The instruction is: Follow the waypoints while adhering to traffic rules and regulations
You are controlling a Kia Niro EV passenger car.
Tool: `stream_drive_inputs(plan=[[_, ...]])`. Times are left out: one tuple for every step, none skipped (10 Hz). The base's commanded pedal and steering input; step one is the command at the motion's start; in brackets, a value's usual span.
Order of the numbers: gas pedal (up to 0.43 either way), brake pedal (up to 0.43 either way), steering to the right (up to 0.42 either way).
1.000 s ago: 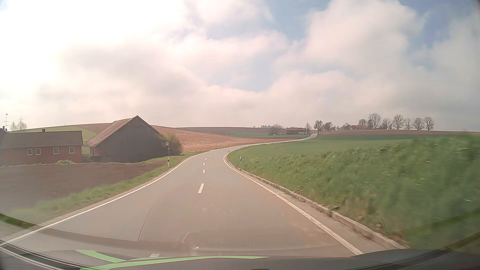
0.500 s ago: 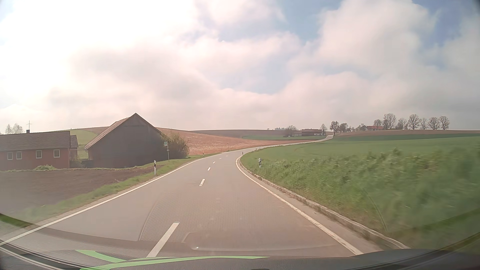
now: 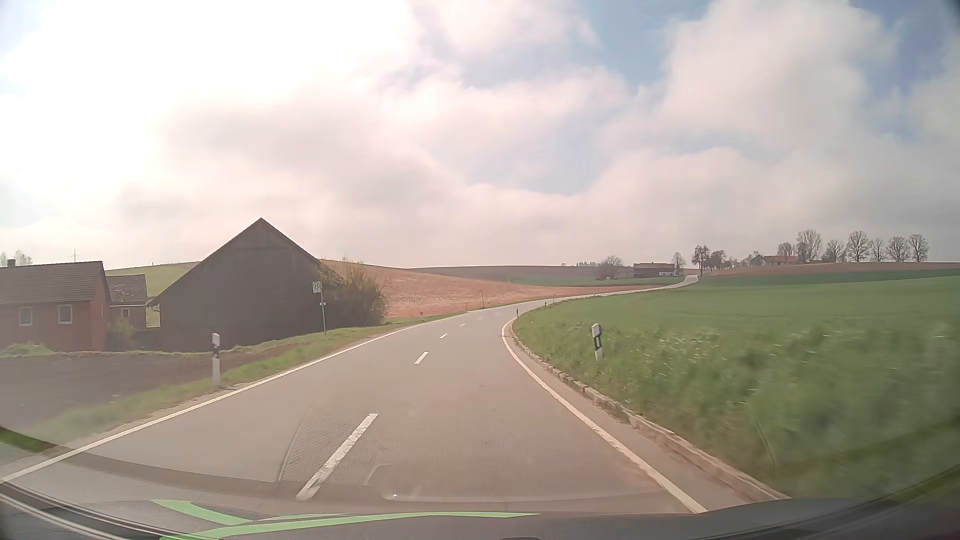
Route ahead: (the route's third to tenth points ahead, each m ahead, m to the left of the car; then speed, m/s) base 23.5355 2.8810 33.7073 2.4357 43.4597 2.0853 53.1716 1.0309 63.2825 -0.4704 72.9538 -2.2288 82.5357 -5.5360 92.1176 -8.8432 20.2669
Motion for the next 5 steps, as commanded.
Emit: stream_drive_inputs(plan=[[0.177, 0.0, -0.012], [0.177, 0.0, -0.009], [0.177, 0.0, -0.007], [0.177, 0.0, -0.006], [0.177, 0.0, -0.003]])
